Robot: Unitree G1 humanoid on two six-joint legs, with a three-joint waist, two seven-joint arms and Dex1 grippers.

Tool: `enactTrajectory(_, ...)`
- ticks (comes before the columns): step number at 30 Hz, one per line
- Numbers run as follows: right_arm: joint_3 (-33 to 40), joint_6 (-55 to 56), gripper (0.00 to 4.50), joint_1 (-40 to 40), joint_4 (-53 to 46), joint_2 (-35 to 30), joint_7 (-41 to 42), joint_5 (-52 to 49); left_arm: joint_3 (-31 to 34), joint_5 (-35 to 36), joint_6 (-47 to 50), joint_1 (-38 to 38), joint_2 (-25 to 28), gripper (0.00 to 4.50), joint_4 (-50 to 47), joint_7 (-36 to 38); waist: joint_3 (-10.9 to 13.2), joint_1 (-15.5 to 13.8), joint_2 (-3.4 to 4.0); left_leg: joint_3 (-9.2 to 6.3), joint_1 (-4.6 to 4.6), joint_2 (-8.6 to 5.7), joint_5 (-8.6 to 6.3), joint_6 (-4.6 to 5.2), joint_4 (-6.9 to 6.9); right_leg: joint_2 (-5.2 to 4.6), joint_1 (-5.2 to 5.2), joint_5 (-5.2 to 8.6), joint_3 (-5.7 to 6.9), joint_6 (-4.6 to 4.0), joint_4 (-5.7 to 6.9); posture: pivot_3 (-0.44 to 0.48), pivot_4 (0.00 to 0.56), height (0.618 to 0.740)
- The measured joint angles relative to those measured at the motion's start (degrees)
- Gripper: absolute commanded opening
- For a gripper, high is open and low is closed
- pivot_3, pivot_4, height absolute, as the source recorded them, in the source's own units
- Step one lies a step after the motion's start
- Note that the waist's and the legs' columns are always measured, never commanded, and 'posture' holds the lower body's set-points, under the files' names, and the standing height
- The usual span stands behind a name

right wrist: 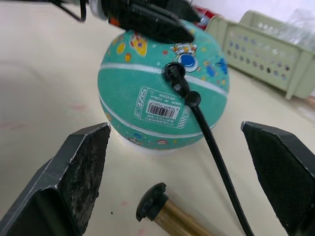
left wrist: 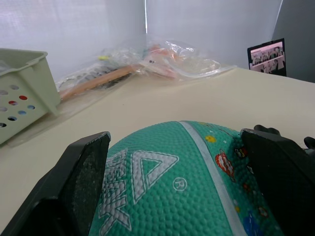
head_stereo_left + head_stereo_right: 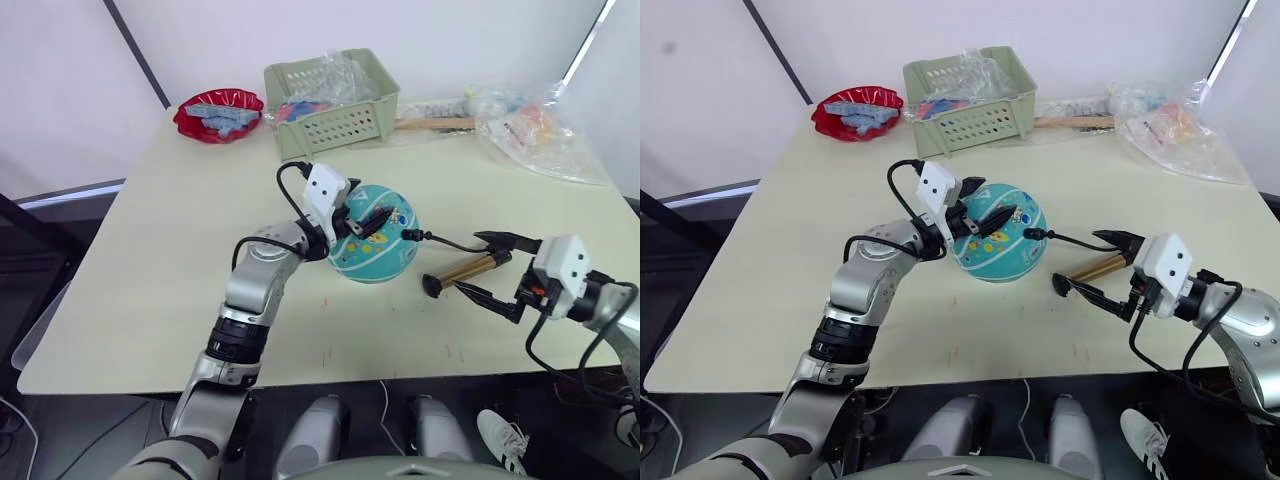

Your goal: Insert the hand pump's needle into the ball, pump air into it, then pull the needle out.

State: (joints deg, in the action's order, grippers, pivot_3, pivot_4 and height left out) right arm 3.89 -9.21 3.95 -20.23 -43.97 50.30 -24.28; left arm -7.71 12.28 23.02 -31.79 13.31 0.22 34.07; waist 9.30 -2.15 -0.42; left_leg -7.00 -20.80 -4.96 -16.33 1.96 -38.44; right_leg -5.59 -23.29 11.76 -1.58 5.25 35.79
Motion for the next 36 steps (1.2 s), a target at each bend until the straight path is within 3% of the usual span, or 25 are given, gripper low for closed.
enactTrajectory(13, -12.4, -4.2, 4.47, 20.1, 12.0, 2.1, 3.4, 9.9, -0.1, -1.0, -1.7, 0.0, -0.9, 4.50, 1.1, 0.3, 0.0, -0.2, 0.00, -0.17, -0.03, -0.06, 0.04, -0.05, -0.01, -0.04, 0.05, -0.01, 0.13, -0.02, 0.00, 0.000, 0.150, 0.740)
enactTrajectory(21, -14.9, 2.9, 4.47, 24.9, 17.2, 3.0, 6.6, 15.3, -0.2, -1.2, -2.4, -0.2, -0.8, 4.50, 1.5, 0.8, 0.0, -0.2, 0.01, -0.23, -0.04, -0.10, 0.04, -0.06, 0.00, -0.05, 0.07, -0.01, 0.15, -0.03, -0.01, 0.000, 0.150, 0.740)
enactTrajectory(22, -15.0, 3.7, 3.94, 25.3, 17.4, 3.1, 6.9, 15.7, -0.2, -1.3, -2.4, -0.2, -0.9, 4.50, 1.6, 0.8, 0.0, -0.2, 0.01, -0.24, -0.03, -0.10, 0.04, -0.07, 0.00, -0.05, 0.07, 0.00, 0.15, -0.03, -0.01, 0.000, 0.150, 0.740)
enactTrajectory(23, -15.0, 4.8, 3.78, 25.6, 17.8, 3.2, 7.3, 16.1, -0.2, -1.5, -2.4, -0.2, -0.9, 4.50, 1.6, 0.8, 0.0, -0.2, 0.01, -0.24, -0.03, -0.10, 0.04, -0.07, 0.00, -0.05, 0.07, 0.00, 0.15, -0.02, -0.01, 0.000, 0.150, 0.740)
enactTrajectory(24, -15.0, 5.5, 3.13, 25.6, 18.0, 3.4, 7.6, 16.4, -0.2, -1.5, -2.4, -0.1, -0.9, 4.50, 1.6, 0.8, 0.0, -0.2, 0.01, -0.27, -0.03, -0.10, 0.05, -0.08, 0.00, -0.05, 0.07, 0.00, 0.17, -0.03, -0.01, 0.000, 0.150, 0.740)
enactTrajectory(30, -15.4, 6.7, 0.31, 25.6, 18.6, 4.3, 9.3, 17.4, -0.2, -1.7, -2.5, 0.0, -1.0, 4.50, 1.5, 0.7, 0.0, -0.1, 0.01, -0.28, -0.03, -0.10, 0.06, -0.10, 0.00, -0.05, 0.07, -0.01, 0.17, -0.03, -0.01, 0.000, 0.150, 0.740)
enactTrajectory(31, -15.4, 6.9, 0.09, 25.6, 18.7, 4.3, 9.4, 17.4, -0.2, -1.7, -2.5, 0.0, -1.0, 4.50, 1.5, 0.7, 0.0, -0.1, 0.01, -0.28, -0.02, -0.10, 0.06, -0.10, 0.00, -0.05, 0.07, -0.01, 0.16, -0.03, -0.01, 0.000, 0.150, 0.740)
enactTrajectory(36, -15.3, 7.5, 0.09, 25.6, 19.1, 4.5, 9.5, 17.7, -0.2, -1.9, -2.5, 0.0, -1.1, 4.50, 1.5, 0.7, 0.0, -0.1, 0.02, -0.30, -0.01, -0.10, 0.09, -0.14, 0.01, -0.04, 0.07, -0.01, 0.18, -0.03, 0.00, 0.000, 0.150, 0.740)
